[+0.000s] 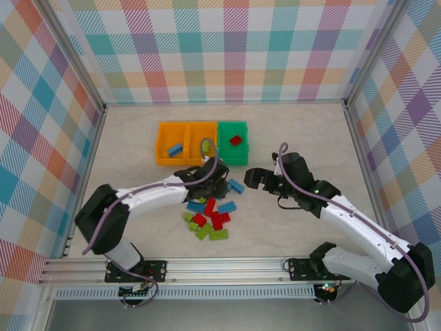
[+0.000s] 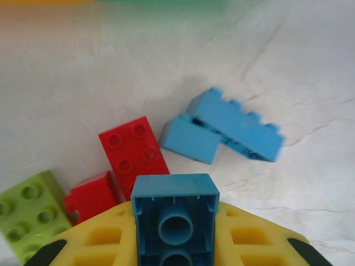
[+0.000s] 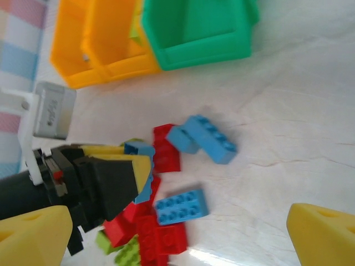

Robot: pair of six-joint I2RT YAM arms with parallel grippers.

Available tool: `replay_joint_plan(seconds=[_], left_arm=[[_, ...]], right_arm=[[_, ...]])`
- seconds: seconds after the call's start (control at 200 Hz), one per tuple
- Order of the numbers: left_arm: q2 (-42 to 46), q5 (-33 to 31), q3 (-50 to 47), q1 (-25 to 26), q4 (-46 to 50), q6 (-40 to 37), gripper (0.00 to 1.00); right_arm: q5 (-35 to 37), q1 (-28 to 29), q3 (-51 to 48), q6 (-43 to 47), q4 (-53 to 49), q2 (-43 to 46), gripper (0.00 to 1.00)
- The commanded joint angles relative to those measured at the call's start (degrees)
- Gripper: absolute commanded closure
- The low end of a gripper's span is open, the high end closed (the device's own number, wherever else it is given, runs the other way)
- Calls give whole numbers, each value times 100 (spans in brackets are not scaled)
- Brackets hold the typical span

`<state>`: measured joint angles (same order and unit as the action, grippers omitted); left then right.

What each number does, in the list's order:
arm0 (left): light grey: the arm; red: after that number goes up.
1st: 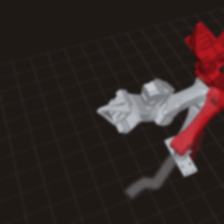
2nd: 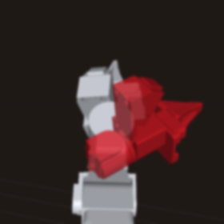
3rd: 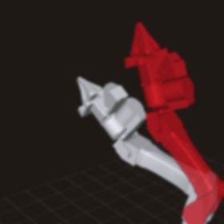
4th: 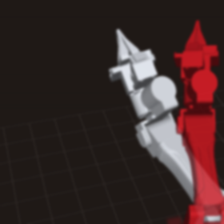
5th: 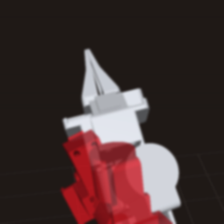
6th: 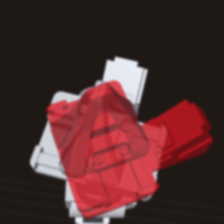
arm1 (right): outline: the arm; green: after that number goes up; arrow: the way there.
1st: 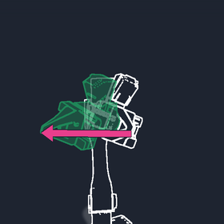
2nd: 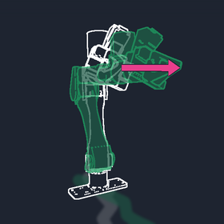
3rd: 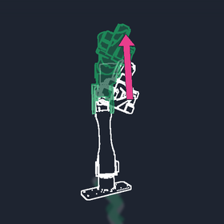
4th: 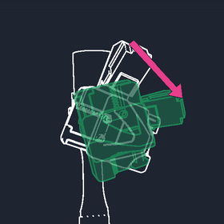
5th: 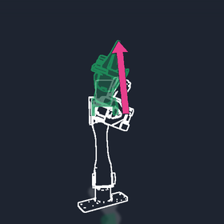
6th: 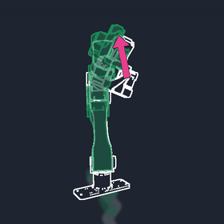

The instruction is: Sort the legos into containers by color

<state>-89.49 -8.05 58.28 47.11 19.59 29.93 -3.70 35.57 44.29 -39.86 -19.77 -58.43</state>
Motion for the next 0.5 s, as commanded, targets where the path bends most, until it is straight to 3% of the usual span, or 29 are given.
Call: replay_joint_plan(seconds=[0.0, 0.12, 0.255, 0.385, 0.495], left_arm=[[640, -392, 403, -499, 305, -330, 77], [587, -466, 876, -1468, 437, -690, 77], [-65, -730, 1448, -2525, 418, -939, 77], [-1113, -205, 2212, -3203, 432, -1176, 74], [-1853, 4, 2818, -3466, 522, -1319, 70]], right_arm=[[-926, -16, 49, 207, 625, -80, 0], [-1063, -6, 139, 177, 619, -221, 0], [-986, -7, 99, 129, 557, -126, 0], [-839, -6, 79, 157, 367, 102, 0], [-735, -6, 54, 180, 205, 274, 0]])
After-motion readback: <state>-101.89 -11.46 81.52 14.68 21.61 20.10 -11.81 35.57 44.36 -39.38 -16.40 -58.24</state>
